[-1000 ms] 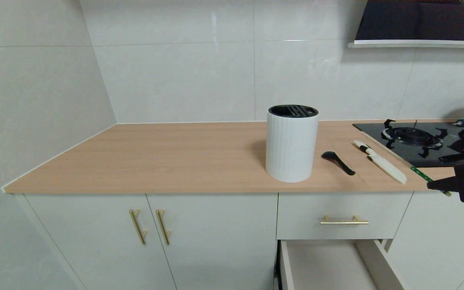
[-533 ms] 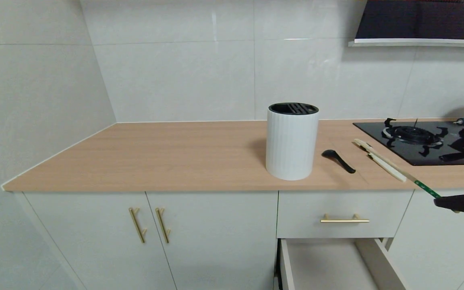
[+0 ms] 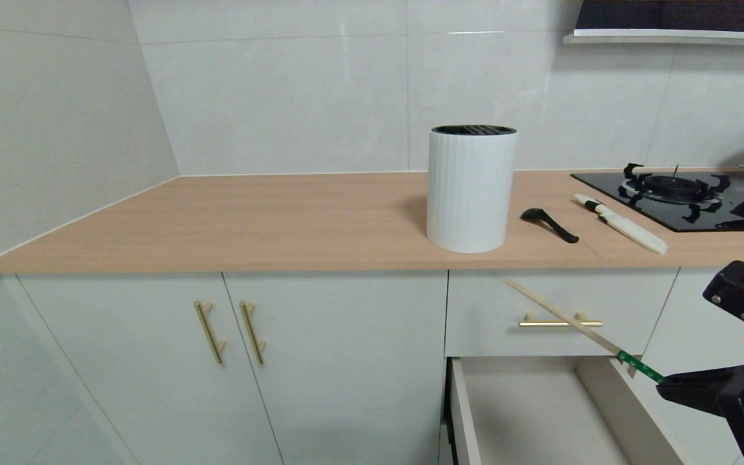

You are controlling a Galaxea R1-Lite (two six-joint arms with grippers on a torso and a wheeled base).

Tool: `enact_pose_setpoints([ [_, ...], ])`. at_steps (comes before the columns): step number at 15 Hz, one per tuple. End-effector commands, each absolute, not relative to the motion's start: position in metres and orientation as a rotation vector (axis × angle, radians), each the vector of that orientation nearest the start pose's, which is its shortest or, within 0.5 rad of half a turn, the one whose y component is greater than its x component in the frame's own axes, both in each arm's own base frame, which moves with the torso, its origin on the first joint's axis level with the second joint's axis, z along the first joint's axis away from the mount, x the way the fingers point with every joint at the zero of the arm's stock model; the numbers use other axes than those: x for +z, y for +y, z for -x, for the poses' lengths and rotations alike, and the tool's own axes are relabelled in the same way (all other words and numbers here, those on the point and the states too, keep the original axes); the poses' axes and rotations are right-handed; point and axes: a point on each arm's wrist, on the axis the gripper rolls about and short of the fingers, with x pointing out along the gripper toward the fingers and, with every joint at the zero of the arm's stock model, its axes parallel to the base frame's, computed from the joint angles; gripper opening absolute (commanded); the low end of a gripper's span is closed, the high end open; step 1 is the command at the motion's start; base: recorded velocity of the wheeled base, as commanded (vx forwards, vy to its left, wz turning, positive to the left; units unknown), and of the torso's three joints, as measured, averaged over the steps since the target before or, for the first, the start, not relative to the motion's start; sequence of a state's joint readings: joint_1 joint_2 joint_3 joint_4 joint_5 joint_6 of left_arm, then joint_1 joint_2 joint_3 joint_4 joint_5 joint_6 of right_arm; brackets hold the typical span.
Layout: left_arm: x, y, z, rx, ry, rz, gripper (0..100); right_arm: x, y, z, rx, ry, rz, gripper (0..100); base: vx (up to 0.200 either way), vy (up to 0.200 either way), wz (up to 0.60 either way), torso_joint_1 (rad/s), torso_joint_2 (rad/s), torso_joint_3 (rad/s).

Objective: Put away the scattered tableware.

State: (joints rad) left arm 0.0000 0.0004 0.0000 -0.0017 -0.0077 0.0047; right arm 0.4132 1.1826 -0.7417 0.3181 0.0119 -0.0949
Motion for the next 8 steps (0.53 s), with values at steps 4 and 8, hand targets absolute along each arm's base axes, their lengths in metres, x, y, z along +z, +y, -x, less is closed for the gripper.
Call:
enact_pose_setpoints([
  [4, 0.076, 0.000, 0.023, -0.008, -0.002, -0.005, 100, 0.181, 0.071, -0.134, 0.526, 0.792, 0.330, 0, 0.000, 0.000, 0.00, -0.162, 0.45, 0.292],
  [8, 0.076, 0.000, 0.023, -0.008, -0.002, -0.005, 100, 0.171, 0.074, -0.141, 0.528, 0.848, 0.346, 0, 0.000, 0.000, 0.00, -0.135, 0.45, 0.312],
])
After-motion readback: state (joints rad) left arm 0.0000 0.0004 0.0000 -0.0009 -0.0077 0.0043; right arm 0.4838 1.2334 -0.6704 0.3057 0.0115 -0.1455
